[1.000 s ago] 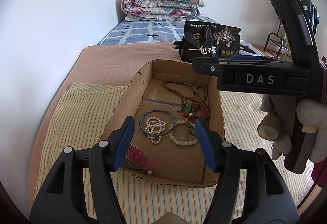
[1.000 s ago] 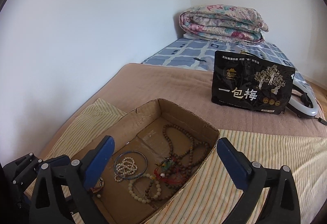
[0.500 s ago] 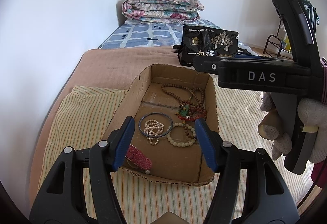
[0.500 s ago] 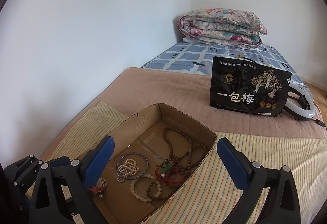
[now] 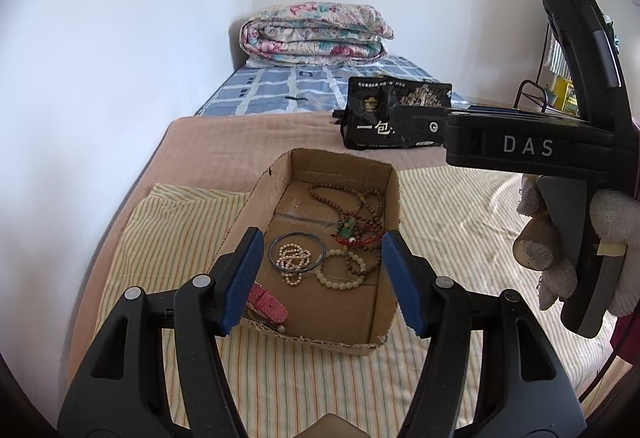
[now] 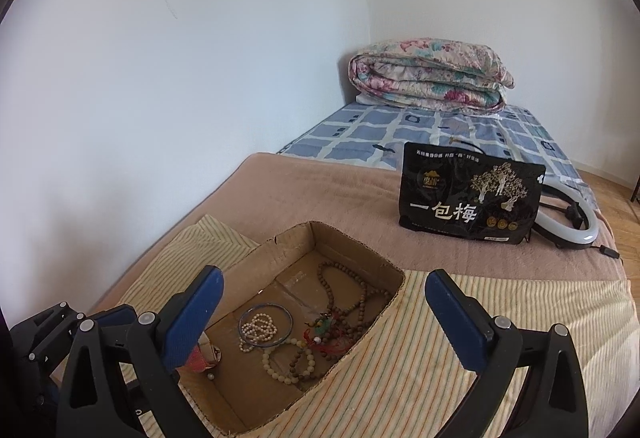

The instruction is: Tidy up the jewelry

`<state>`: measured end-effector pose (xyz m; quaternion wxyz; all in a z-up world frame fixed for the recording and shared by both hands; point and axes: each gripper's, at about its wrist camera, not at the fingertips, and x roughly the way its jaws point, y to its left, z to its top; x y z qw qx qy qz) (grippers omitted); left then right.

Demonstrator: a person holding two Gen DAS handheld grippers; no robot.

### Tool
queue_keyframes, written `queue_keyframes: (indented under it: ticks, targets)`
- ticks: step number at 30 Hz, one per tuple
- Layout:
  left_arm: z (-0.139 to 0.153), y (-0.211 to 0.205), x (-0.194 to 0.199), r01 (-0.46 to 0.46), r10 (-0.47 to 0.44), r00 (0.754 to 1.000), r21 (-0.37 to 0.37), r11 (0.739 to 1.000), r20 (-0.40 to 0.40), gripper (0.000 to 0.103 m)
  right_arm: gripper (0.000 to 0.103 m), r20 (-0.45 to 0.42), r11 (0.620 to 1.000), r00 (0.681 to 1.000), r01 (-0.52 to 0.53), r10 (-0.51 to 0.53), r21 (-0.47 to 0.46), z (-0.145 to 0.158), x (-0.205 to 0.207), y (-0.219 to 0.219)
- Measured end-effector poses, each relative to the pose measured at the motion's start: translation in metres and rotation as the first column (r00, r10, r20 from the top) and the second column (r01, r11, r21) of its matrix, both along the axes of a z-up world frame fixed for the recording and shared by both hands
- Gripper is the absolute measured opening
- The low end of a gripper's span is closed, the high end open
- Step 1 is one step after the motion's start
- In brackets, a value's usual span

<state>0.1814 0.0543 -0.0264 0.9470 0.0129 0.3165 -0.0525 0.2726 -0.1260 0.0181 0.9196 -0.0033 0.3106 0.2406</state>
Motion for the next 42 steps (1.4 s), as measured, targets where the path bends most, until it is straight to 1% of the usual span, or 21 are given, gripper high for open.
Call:
queue_keyframes:
  ticks: [4,7,15,17,18,25,29,37,42]
  targets:
    - [0.009,-0.003,-0.013,0.001,-0.001,1.000,0.001,1.000,0.017,0.064,0.103,0.017,1.000,1.000,0.000,0.000,0.004,0.011,-0.012,-0.006]
    - [0.017,-0.005,-0.024,0.001,-0.001,0.999,0.003,1.000,0.033,0.070,0.103,0.028,1.000,1.000,0.001,-0.001,0.007,0.019,-0.022,-0.010]
    - [0.032,-0.015,-0.054,-0.009,0.007,0.998,0.017,1.000,0.068,0.072,0.103,0.058,1.000,0.998,0.004,-0.004,-0.002,0.033,-0.045,-0.021]
    - [0.034,-0.016,-0.061,-0.015,0.014,0.997,0.016,1.000,0.077,0.080,0.103,0.067,1.000,0.998,0.009,-0.009,0.003,0.037,-0.050,-0.024]
    - [0.035,-0.016,-0.064,-0.021,0.020,0.997,0.017,1.000,0.080,0.081,0.103,0.069,1.000,0.998,0.008,-0.009,0.005,0.039,-0.052,-0.025]
    - [0.040,-0.022,-0.083,-0.040,0.037,0.994,0.030,0.999,0.099,0.086,0.103,0.067,1.000,0.998,0.006,-0.006,-0.010,0.039,-0.064,-0.027]
    - [0.042,-0.022,-0.090,-0.046,0.043,0.994,0.024,0.999,0.101,0.088,0.103,0.061,1.000,0.998,0.009,-0.009,0.007,0.039,-0.068,-0.031]
    - [0.043,-0.027,-0.098,-0.047,0.042,0.993,0.038,0.998,0.110,0.089,0.103,0.061,0.999,0.998,0.032,-0.033,0.019,0.038,-0.073,-0.042]
    - [0.044,-0.028,-0.104,-0.050,0.045,0.992,0.039,0.998,0.122,0.095,0.103,0.056,0.999,0.998,0.040,-0.041,0.021,0.036,-0.072,-0.045]
